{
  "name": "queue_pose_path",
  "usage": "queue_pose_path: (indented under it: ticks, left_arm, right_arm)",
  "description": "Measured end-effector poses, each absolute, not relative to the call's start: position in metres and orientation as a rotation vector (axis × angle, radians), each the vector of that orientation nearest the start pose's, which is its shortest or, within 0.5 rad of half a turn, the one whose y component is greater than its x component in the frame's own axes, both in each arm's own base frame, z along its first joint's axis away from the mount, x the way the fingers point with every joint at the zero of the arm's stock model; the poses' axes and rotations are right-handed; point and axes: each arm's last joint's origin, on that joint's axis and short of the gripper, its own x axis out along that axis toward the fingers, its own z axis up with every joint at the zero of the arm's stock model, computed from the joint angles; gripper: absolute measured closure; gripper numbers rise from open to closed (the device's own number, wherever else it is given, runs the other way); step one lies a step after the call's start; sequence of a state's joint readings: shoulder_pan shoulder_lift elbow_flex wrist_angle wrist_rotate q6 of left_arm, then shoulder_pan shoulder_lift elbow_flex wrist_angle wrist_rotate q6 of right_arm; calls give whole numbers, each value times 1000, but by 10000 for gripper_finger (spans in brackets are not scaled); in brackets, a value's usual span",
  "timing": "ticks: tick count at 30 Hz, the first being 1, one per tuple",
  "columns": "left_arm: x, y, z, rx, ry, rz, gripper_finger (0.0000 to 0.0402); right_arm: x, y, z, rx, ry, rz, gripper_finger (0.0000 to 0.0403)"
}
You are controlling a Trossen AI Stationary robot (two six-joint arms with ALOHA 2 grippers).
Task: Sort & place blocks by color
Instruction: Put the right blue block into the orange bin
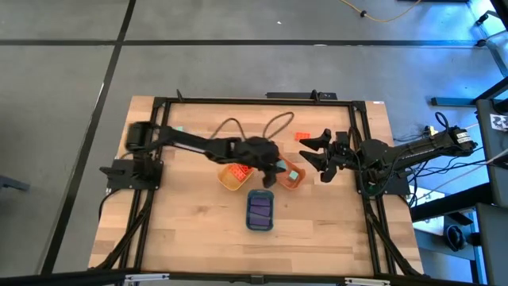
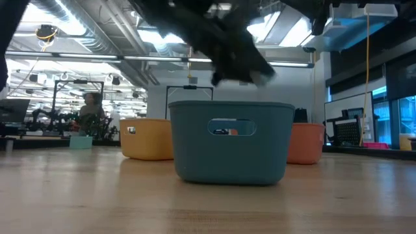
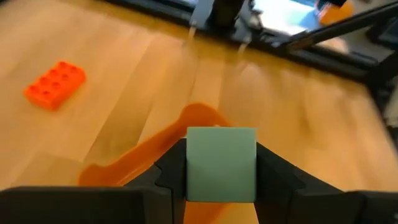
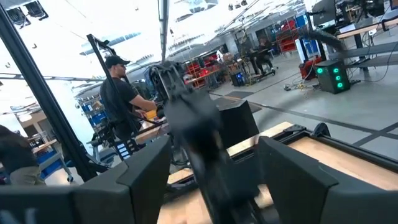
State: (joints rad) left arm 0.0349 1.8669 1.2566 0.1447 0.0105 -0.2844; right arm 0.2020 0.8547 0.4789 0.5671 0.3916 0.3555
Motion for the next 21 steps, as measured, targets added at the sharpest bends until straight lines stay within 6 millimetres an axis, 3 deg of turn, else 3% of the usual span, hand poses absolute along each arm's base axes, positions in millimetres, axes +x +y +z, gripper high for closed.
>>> queue_pose_path:
  ticks: [4,8,21]
  left_arm:
    - [439,16,188,-282,525,127,280]
    - [445,17,165,-267,571,182,280]
    - [446,18,161,-252,574,206,261]
  right_arm:
    - [188,27,286,407,-215,-165,160]
    - [188,27,286,386,-216,-179,160]
    - [188,27,286,386,-215,-178,160]
